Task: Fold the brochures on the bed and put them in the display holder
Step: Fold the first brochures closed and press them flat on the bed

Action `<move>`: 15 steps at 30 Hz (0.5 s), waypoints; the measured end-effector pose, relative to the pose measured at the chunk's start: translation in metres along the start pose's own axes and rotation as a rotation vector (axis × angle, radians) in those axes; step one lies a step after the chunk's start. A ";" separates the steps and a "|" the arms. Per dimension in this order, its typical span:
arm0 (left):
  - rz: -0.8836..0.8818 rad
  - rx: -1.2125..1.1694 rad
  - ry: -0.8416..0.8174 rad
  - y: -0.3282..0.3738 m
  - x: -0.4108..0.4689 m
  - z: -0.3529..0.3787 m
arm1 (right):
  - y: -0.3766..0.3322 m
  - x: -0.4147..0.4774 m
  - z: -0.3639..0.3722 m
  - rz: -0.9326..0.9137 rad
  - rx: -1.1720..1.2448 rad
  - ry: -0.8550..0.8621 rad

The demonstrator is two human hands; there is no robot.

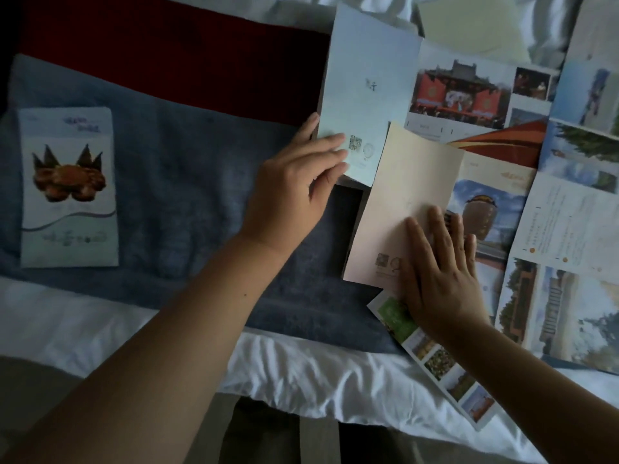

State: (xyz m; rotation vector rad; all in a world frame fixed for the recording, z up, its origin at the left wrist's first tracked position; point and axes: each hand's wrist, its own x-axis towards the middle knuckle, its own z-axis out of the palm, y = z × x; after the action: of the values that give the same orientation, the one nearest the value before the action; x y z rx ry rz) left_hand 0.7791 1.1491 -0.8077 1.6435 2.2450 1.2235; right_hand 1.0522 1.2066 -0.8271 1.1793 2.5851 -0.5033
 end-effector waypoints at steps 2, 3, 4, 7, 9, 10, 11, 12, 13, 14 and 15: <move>-0.047 -0.004 0.049 -0.001 0.004 -0.008 | -0.004 0.003 -0.001 -0.004 -0.011 -0.006; -0.073 -0.002 0.079 -0.003 0.004 -0.013 | -0.006 0.004 0.000 -0.009 -0.017 -0.009; -0.100 0.001 0.109 -0.006 0.002 -0.019 | -0.007 0.006 0.000 -0.013 -0.023 -0.010; -0.251 -0.036 0.194 -0.020 -0.011 -0.042 | -0.012 0.012 0.001 -0.027 -0.036 -0.003; -0.407 -0.101 0.239 -0.031 -0.025 -0.060 | -0.018 0.016 0.002 -0.035 -0.041 -0.004; -0.470 -0.111 0.254 -0.036 -0.033 -0.070 | -0.022 0.018 0.002 -0.041 -0.044 -0.004; -0.515 -0.106 0.262 -0.042 -0.040 -0.080 | -0.026 0.021 0.003 -0.049 -0.050 -0.003; -0.549 -0.095 0.263 -0.049 -0.047 -0.089 | -0.030 0.023 0.004 -0.057 -0.057 -0.003; -0.579 -0.077 0.262 -0.056 -0.054 -0.099 | -0.034 0.025 0.004 -0.064 -0.064 -0.004; -0.605 -0.052 0.260 -0.064 -0.059 -0.108 | -0.039 0.027 0.005 -0.070 -0.069 -0.007; -0.622 -0.020 0.254 -0.071 -0.064 -0.116 | -0.044 0.029 0.005 -0.077 -0.075 -0.010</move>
State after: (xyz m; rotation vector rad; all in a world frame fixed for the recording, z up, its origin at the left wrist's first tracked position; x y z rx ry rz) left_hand 0.6924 1.0261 -0.7986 0.6988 2.5765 1.3089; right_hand 1.0005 1.1975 -0.8337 1.0547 2.6245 -0.4233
